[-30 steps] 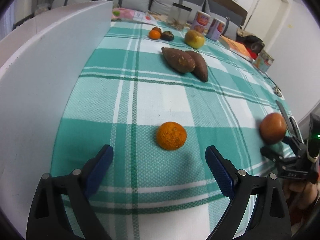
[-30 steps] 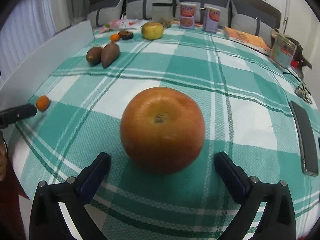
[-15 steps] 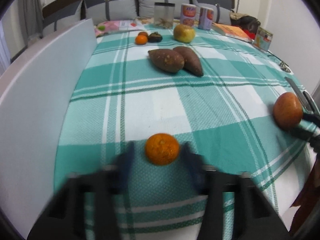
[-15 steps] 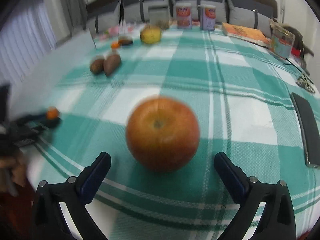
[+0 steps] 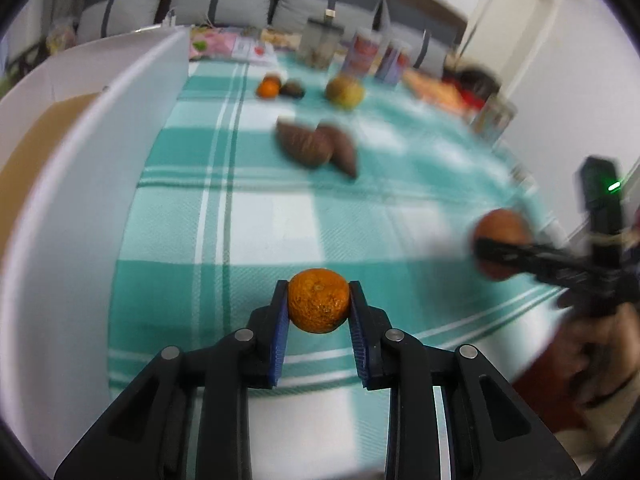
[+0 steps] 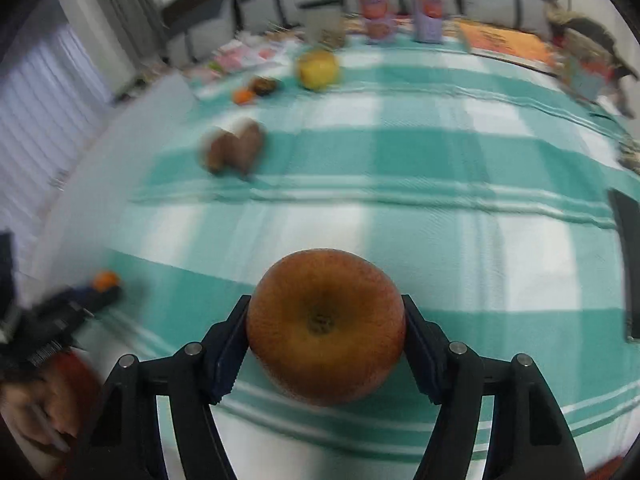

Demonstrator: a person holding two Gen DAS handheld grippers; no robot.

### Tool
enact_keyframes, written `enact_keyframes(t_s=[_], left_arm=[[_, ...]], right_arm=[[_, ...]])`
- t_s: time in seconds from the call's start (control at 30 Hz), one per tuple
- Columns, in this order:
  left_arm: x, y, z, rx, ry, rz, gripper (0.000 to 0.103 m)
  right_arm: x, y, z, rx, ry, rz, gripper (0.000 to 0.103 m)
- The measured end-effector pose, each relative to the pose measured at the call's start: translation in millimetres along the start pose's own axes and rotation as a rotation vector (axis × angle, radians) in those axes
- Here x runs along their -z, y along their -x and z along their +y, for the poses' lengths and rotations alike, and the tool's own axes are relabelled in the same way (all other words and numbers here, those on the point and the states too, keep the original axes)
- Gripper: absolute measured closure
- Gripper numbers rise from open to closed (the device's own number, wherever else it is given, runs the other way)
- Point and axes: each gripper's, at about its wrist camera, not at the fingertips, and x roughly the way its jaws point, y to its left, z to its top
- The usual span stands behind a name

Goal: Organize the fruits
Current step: 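Drop tangerine into white box with left tool while right tool drops red apple there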

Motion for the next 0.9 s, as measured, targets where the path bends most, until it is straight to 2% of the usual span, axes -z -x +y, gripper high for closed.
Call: enact_keyframes(t_s=[0.1, 0.17, 0.2, 0.27, 0.33, 0.43, 0.5, 0.6, 0.67, 0.7, 0.73, 0.8, 0.9], left_arm=[[-28.0, 62.4, 20.8, 0.062, 0.092, -0.1, 0.076], [-45.2, 99.6, 44.0, 0.048, 0.143, -0.165, 0.075], [-55.0, 122.6, 64.4, 0.02, 0.18, -0.202, 0.075], [-63.6, 144.3, 94.5, -0.031, 0.224, -0.229, 0.075], [-67.1, 154.3, 132.5, -0.153, 0.25, -0.223, 0.075], [-58.5, 139.0, 185.7, -0.255, 0.34, -0.14, 0.075], [-47.2, 122.0, 212.9, -0.307, 0.386, -0.071, 0.075], [-34.1, 105.6, 229.4, -0.363, 0.408, -0.007, 0.074], [-29.1, 104.2, 233.8, -0.384, 0.418, 0.001, 0.073], [-29.1, 103.8, 235.8, -0.403, 0.422, -0.001, 0.069], [-30.4, 105.5, 239.2, -0.423, 0.425, -0.009, 0.052], [-37.6, 114.8, 243.6, -0.458, 0.435, -0.036, 0.024], [-51.3, 151.6, 237.7, -0.485, 0.42, -0.135, 0.023]], right_arm=[[-38.4, 19.6, 64.3, -0.14, 0.093, -0.049, 0.034], [-60.1, 26.2, 117.8, -0.219, 0.175, -0.061, 0.034], [-67.6, 25.9, 149.2, -0.263, 0.23, -0.052, 0.033], [-70.3, 18.0, 206.3, -0.341, 0.335, -0.009, 0.033], [-58.9, 2.1, 257.3, -0.393, 0.43, 0.05, 0.033], [-34.0, -30.0, 316.9, -0.401, 0.57, 0.143, 0.033], [-19.0, -53.7, 341.6, -0.381, 0.63, 0.206, 0.033], [0.5, -88.3, 362.4, -0.299, 0.69, 0.279, 0.033], [8.2, -105.2, 368.3, -0.255, 0.716, 0.305, 0.033], [9.8, -111.6, 370.8, -0.238, 0.727, 0.31, 0.033], [8.4, -118.8, 371.8, -0.225, 0.732, 0.315, 0.033], [-0.1, -122.7, 373.9, -0.219, 0.703, 0.26, 0.033], [-28.4, -89.6, 373.2, -0.248, 0.634, 0.118, 0.027]])
